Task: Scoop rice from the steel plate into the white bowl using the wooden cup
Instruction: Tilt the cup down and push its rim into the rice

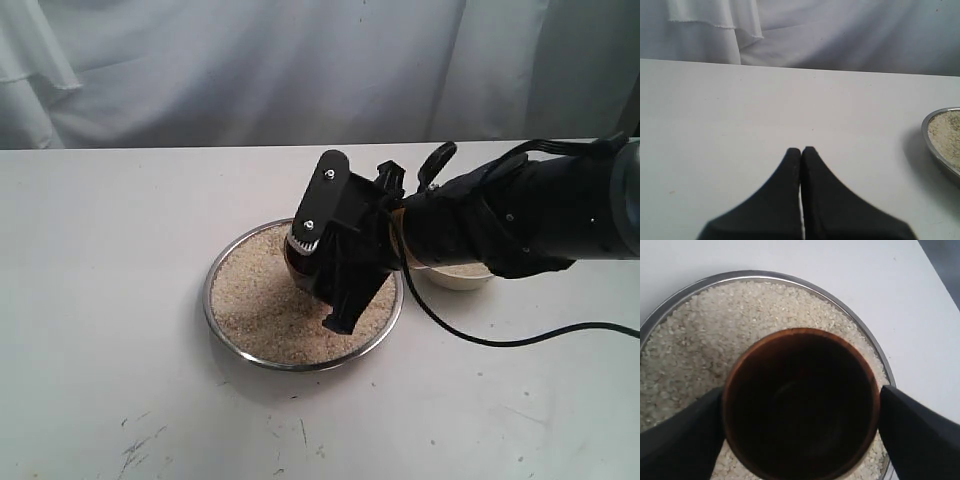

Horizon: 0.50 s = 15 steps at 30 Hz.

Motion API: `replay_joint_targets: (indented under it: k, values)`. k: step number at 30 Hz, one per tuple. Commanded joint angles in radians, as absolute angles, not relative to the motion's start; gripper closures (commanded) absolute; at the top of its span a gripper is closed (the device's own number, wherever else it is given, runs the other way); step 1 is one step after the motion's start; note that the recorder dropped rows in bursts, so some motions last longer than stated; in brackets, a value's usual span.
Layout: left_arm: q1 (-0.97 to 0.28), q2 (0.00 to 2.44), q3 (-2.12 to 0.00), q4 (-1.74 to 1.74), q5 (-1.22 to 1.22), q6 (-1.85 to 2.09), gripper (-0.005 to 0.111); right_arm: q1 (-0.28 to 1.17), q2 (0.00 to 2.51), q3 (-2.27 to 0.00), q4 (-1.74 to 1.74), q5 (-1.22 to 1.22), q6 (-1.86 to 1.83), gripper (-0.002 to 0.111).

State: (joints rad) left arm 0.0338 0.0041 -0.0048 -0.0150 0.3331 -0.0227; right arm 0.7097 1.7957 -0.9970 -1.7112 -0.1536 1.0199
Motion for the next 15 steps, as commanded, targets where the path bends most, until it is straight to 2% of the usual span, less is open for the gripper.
replay_joint_targets:
  k: [1,4,11,15]
  values:
    - [0.031,0.0,0.0,-0.014,0.319,-0.024,0.107,0.73,1.784,-1.005,-1.744,-0.119,0.943,0.108]
    - [0.031,0.0,0.0,-0.014,0.319,-0.024,0.107,0.745,1.784,-1.005,-1.744,-0.115,0.88,0.108]
    - [0.031,0.0,0.0,-0.014,0.319,-0.024,0.107,0.774,1.784,-1.005,-1.744,0.112,0.848,0.108]
    - [0.031,0.0,0.0,-0.014,0.319,-0.024,0.107,0.774,1.784,-1.005,-1.744,0.14,0.832,0.108]
